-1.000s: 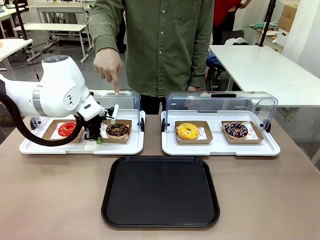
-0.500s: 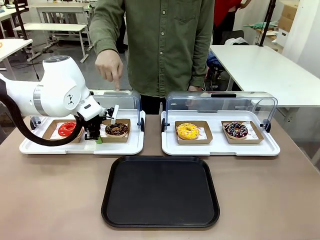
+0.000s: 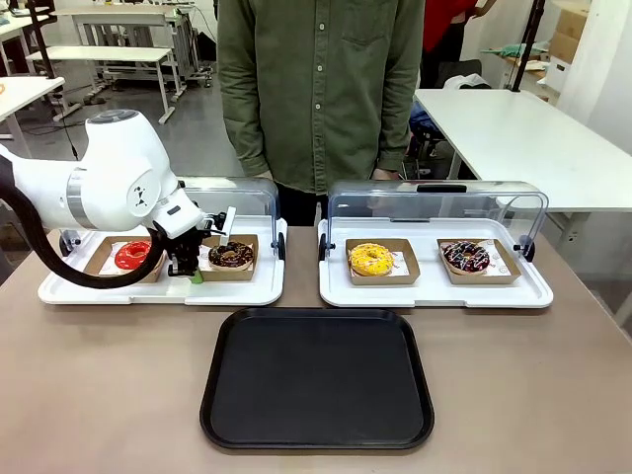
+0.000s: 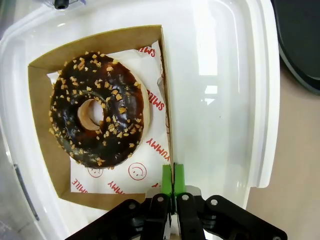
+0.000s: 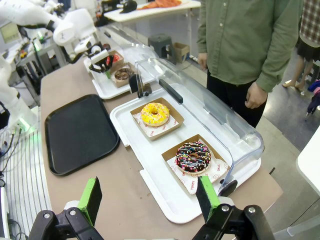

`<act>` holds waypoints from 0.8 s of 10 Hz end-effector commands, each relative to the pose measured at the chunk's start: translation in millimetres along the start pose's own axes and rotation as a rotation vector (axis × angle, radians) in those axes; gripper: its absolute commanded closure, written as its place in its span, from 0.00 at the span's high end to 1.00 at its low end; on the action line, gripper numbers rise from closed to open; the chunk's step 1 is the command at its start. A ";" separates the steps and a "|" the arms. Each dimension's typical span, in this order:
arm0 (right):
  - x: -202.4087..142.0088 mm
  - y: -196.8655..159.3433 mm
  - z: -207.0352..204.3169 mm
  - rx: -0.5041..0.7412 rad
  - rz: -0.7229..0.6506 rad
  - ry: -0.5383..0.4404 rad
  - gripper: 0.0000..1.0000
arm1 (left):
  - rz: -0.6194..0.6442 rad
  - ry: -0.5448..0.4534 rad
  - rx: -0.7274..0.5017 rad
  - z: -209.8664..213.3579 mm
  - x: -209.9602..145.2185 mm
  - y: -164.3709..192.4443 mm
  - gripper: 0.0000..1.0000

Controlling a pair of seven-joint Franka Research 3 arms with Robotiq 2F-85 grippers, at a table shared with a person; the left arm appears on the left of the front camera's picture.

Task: Move the second donut from the left to the tray.
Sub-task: Pick up the Paper togo box containing the Donut indicated by the person and place it on the Handle tray.

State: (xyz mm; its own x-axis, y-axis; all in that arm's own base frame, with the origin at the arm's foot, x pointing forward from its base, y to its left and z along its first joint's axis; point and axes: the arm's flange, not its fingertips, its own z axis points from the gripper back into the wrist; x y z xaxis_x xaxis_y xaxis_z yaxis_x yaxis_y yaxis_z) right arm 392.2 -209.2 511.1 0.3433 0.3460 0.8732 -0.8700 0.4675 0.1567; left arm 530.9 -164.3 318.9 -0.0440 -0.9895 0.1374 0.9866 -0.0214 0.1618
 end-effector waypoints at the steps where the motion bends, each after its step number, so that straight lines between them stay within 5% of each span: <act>1: 1.9 2.6 -1.5 -0.003 0.009 -0.026 1.00 | 0.008 -0.003 0.050 18.1 1.2 -4.3 0.01; 8: 1.9 2.6 -1.5 -0.003 0.009 -0.026 1.00 | 0.038 -0.026 0.168 109.6 44.6 -79.1 0.01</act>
State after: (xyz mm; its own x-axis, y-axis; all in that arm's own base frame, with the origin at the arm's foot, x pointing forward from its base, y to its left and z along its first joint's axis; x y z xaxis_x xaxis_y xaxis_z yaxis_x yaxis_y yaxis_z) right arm 392.2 -209.1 511.1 0.3434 0.3461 0.8731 -0.8700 0.4673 0.1569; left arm 455.3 -189.6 414.9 -0.0415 -0.9860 0.1617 0.9471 0.0127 0.3208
